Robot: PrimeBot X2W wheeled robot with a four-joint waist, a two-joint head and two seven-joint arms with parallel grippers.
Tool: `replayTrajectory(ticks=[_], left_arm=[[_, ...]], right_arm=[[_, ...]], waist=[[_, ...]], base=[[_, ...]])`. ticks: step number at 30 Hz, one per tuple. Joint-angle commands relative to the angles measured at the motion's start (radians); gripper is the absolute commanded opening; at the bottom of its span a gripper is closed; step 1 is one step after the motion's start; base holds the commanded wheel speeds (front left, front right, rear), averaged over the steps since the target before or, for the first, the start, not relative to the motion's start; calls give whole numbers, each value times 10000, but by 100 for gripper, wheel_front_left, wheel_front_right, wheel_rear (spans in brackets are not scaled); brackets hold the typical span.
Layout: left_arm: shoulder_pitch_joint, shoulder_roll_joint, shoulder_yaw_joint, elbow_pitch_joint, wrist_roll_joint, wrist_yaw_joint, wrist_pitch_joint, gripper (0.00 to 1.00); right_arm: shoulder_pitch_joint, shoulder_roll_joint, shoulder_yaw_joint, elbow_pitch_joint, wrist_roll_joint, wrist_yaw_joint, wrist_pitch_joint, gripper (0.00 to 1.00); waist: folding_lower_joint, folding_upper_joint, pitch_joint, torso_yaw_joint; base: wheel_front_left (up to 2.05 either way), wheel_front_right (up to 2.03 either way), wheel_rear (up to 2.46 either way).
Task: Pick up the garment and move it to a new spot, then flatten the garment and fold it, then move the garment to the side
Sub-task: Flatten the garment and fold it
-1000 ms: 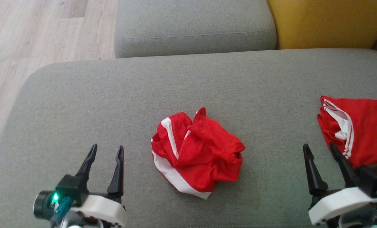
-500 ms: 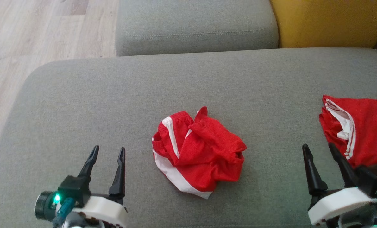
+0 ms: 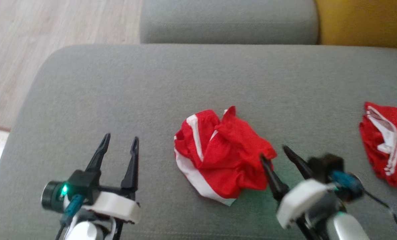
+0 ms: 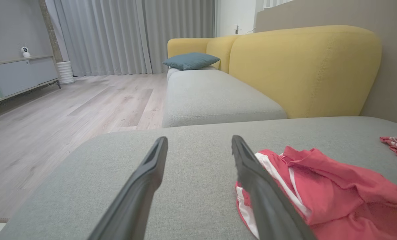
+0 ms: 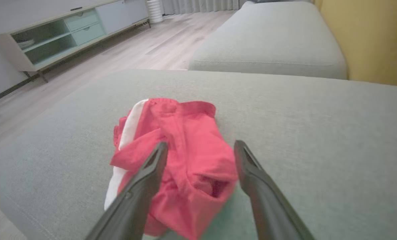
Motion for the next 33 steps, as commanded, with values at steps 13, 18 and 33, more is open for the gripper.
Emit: replayTrajectory(ticks=[13, 18, 33], left_arm=[[-1424, -373, 11, 16, 144, -286, -512, 100], [-1425, -417, 35, 70, 149, -260, -565, 100], [-1396, -382, 97, 135, 138, -273, -615, 100]], right_arm=[[-3863, -284, 1384, 3637, -160, -7, 550, 89], [-4184, -190, 910, 3949, 91, -7, -10, 0], [-2647, -48, -3140, 4568, 1577, -7, -1458, 78]], waist=[[0, 0, 789, 1441], [0, 0, 829, 1461], [0, 0, 806, 700]], base=[[0, 0, 0], [0, 0, 0], [0, 0, 0]])
